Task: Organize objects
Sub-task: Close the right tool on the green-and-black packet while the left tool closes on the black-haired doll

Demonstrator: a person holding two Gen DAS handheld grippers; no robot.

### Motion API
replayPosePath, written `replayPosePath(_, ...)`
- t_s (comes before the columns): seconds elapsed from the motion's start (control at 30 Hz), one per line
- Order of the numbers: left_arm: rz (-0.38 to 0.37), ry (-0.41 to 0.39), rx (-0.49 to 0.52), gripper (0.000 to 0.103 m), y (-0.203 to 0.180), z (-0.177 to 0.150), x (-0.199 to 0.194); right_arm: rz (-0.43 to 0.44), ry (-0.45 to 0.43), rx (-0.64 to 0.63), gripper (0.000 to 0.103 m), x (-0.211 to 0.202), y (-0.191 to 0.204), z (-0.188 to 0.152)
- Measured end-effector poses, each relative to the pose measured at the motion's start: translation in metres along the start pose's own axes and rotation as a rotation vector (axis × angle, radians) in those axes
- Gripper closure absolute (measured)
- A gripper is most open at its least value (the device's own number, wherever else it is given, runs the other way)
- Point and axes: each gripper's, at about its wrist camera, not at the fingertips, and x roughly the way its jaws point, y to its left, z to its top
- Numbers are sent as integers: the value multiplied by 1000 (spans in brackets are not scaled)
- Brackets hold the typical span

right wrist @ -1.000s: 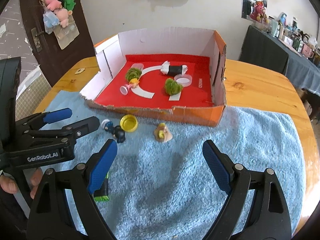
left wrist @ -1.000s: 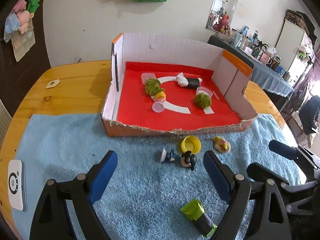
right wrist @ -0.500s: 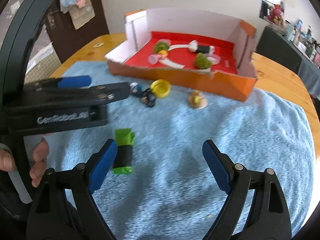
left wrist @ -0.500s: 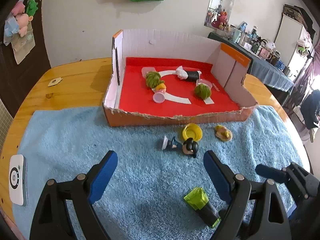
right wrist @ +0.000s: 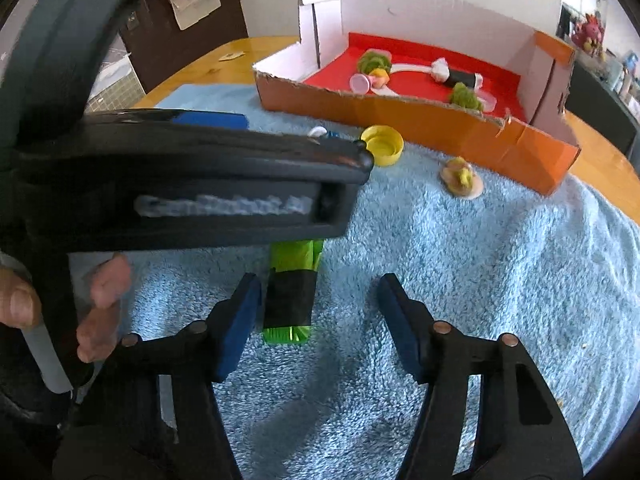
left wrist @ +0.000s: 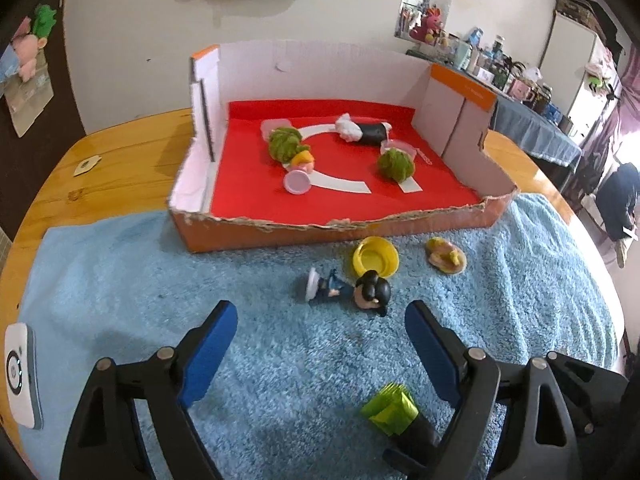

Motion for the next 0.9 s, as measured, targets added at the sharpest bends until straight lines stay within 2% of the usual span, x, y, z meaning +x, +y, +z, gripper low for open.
replayPosePath(0.07,1,6,12,16,-3,1,6,-3,-1,-2,52,-1,-2,0)
replayPosePath(0.13,1,13,18,17,-5,2,10,-5,-5,2,70,-2,-5,0)
replayPosePath(0.27,-6,38,16,27,-4,2,21,-1,-6,21,80,-4,-16,-1)
replayPosePath(0.4,-12,38,11,32,-2,0,23,-5,-9,26,80,-5,-18,-1)
replayPosePath(0.6,-36,31,9,50,-1,2,20,0,-12,32,80,-6,-19,-1)
replayPosePath(0.9,-38,12,-9,50,-1,4,15,11,-29,61,80,-13,-25,0)
